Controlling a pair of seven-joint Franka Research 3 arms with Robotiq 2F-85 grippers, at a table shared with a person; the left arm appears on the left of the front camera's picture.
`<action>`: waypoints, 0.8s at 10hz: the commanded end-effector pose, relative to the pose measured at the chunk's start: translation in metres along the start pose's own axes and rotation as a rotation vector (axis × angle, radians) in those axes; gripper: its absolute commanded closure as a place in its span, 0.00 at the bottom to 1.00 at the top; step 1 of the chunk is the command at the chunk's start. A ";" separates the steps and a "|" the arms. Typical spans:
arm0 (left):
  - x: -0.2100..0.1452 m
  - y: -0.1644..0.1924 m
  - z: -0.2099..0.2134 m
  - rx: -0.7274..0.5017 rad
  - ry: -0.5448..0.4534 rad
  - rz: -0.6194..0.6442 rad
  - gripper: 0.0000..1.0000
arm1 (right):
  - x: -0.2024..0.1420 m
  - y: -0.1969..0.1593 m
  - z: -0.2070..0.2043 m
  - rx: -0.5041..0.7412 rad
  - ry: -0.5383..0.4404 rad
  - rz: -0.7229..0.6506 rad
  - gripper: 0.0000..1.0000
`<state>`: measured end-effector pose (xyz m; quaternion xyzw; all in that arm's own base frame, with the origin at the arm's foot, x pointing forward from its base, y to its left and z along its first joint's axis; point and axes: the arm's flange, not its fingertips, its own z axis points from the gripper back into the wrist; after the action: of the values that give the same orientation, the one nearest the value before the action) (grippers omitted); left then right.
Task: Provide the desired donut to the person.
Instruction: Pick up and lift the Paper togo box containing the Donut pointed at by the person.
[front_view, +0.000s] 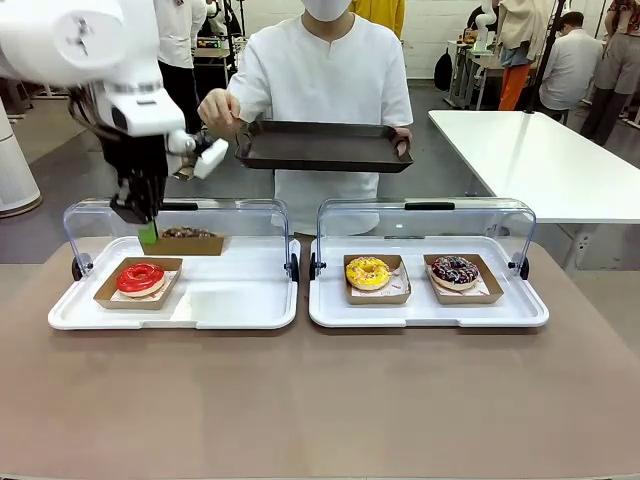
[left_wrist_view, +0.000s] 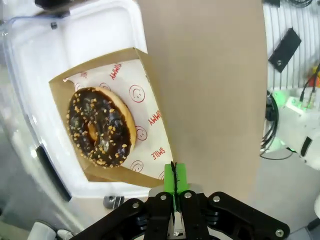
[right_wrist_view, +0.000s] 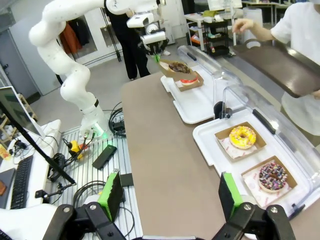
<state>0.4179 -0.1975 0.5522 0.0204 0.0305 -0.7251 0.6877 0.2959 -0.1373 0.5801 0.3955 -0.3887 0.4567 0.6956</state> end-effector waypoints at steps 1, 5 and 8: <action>0.006 -0.009 0.045 0.048 -0.029 -0.046 1.00 | 0.000 0.000 0.000 0.005 -0.009 0.005 0.00; 0.027 -0.002 0.129 0.190 -0.044 -0.075 1.00 | 0.000 0.000 0.000 0.005 -0.009 0.005 0.00; 0.025 0.047 0.130 0.147 -0.093 -0.076 1.00 | 0.000 0.000 0.000 0.005 -0.009 0.005 0.00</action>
<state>0.4479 -0.2365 0.6732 0.0517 -0.0592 -0.7452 0.6622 0.2959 -0.1372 0.5802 0.3954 -0.3886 0.4569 0.6956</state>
